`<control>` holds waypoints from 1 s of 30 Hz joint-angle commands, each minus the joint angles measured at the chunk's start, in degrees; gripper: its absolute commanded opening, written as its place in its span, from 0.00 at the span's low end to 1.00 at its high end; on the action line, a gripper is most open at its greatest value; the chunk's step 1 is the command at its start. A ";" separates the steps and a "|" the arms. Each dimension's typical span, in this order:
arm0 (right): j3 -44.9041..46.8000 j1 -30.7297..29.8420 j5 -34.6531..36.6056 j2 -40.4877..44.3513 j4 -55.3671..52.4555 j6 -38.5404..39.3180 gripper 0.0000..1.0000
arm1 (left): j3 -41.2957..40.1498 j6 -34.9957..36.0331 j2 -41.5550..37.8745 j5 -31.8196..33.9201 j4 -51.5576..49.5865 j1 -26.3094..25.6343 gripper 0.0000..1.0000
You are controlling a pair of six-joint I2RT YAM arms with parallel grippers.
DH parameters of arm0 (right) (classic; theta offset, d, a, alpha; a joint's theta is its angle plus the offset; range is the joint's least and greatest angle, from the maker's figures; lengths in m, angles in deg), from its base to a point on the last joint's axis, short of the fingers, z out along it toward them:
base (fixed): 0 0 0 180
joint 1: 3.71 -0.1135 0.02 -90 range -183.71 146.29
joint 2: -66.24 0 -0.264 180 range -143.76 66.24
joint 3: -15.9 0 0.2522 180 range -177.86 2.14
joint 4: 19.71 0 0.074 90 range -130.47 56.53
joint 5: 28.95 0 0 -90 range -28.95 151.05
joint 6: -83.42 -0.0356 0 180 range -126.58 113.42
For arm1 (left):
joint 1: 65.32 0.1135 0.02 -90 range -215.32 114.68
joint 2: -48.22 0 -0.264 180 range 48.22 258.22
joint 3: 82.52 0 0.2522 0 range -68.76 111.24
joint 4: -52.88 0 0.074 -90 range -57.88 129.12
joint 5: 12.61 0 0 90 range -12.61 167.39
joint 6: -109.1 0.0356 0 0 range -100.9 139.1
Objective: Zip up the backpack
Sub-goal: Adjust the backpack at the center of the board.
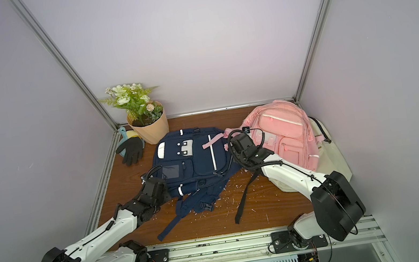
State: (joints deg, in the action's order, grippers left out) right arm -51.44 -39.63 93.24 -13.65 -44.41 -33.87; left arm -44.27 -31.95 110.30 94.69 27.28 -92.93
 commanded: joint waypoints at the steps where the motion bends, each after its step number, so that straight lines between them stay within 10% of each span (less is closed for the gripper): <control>1: 1.83 -4.67 -3.40 1.53 4.12 2.62 0.84 | 2.40 0.25 1.70 6.14 -2.66 1.29 0.05; 16: 1.89 -6.11 -6.22 -13.07 5.80 0.92 0.80 | 2.80 -0.32 6.43 6.09 0.99 1.28 0.05; 30: 10.76 -18.93 -4.65 -6.06 2.36 -9.09 0.19 | 9.76 2.51 14.22 8.44 2.69 3.58 0.08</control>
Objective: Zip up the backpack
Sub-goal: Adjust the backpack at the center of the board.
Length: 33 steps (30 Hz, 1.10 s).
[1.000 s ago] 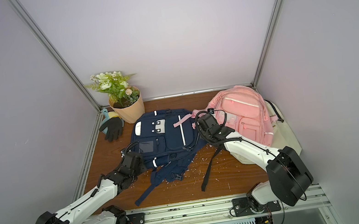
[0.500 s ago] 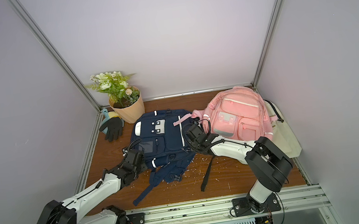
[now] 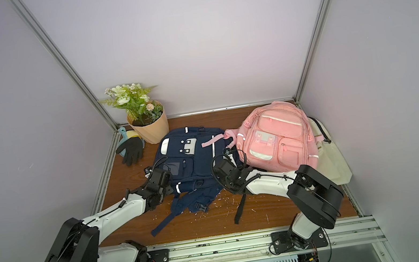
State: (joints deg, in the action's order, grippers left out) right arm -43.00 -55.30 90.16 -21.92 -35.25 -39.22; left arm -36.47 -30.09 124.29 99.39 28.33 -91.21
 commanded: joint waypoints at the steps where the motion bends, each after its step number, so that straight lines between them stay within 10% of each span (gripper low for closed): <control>1: 3.16 -4.66 -1.75 3.21 -6.70 -4.51 0.17 | 2.20 0.82 0.22 3.58 1.65 2.35 0.09; 9: 4.36 -13.96 -4.73 5.70 -5.72 -7.25 0.13 | 2.94 0.53 -5.46 4.78 -4.57 2.87 0.46; 15: 0.63 -11.75 3.75 8.71 -10.74 -4.89 0.35 | 3.39 2.33 -14.23 -1.13 -1.45 -3.29 0.74; 24: -1.91 -6.61 3.95 9.54 -8.01 -1.72 0.46 | 18.23 4.15 9.73 -19.86 7.29 -10.06 0.70; 33: -1.89 -6.17 4.11 9.96 -7.01 -2.07 0.50 | 22.14 0.06 19.38 -16.00 3.18 -10.98 0.72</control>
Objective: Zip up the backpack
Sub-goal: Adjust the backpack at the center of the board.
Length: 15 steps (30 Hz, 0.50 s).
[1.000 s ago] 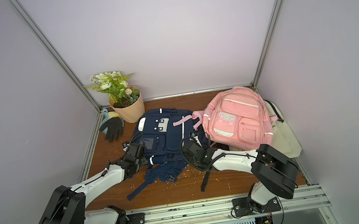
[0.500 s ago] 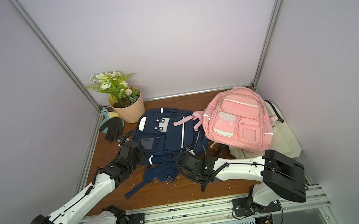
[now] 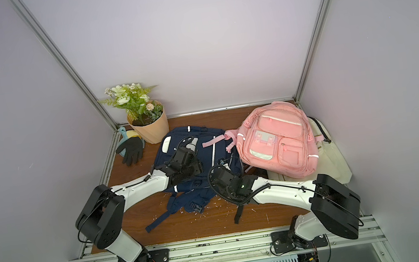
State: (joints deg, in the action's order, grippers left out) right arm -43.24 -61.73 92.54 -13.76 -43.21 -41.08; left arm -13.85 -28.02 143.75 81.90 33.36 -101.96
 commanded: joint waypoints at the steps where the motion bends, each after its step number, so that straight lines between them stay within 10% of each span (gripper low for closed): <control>1: -1.71 0.29 1.82 1.84 0.91 -0.15 0.50 | -0.68 -2.02 0.27 0.93 -1.39 -0.26 0.71; 15: -1.90 0.81 -0.33 1.64 2.72 0.17 0.52 | -1.92 -1.36 4.14 -3.99 3.90 -0.75 0.28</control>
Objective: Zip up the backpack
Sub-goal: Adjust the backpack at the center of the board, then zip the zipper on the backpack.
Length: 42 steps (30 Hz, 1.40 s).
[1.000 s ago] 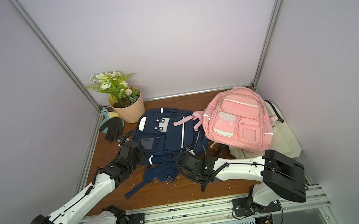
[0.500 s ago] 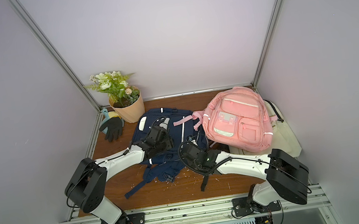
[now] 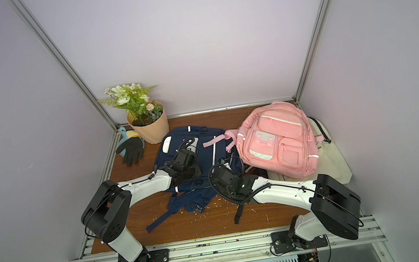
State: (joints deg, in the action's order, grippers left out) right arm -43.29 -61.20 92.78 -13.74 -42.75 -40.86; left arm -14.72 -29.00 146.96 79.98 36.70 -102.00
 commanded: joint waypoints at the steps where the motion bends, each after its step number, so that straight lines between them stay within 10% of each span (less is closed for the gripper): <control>1: -1.65 0.21 -2.00 1.80 3.56 0.45 0.53 | -1.47 -0.55 0.54 -2.07 0.95 -0.69 0.23; 10: -2.81 -0.15 -9.17 -2.29 11.72 6.56 0.57 | -3.96 -1.38 -3.34 -0.85 1.34 -0.75 0.00; 18: -6.74 -0.07 -5.49 -9.95 9.25 8.09 0.55 | -4.84 -1.30 -5.49 0.09 0.67 -0.93 0.00; 31: -5.44 -0.05 -1.93 -7.84 5.89 6.47 0.16 | -5.18 0.34 -9.38 4.43 -2.19 -1.02 0.00; 42: -2.11 3.15 5.01 2.12 -1.00 3.14 0.06 | -7.65 1.97 -17.86 14.48 -8.04 -0.60 0.00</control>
State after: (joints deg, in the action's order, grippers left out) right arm -46.39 -60.55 92.06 -14.33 -39.84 -35.42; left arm -21.25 -28.65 131.77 86.16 33.29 -103.18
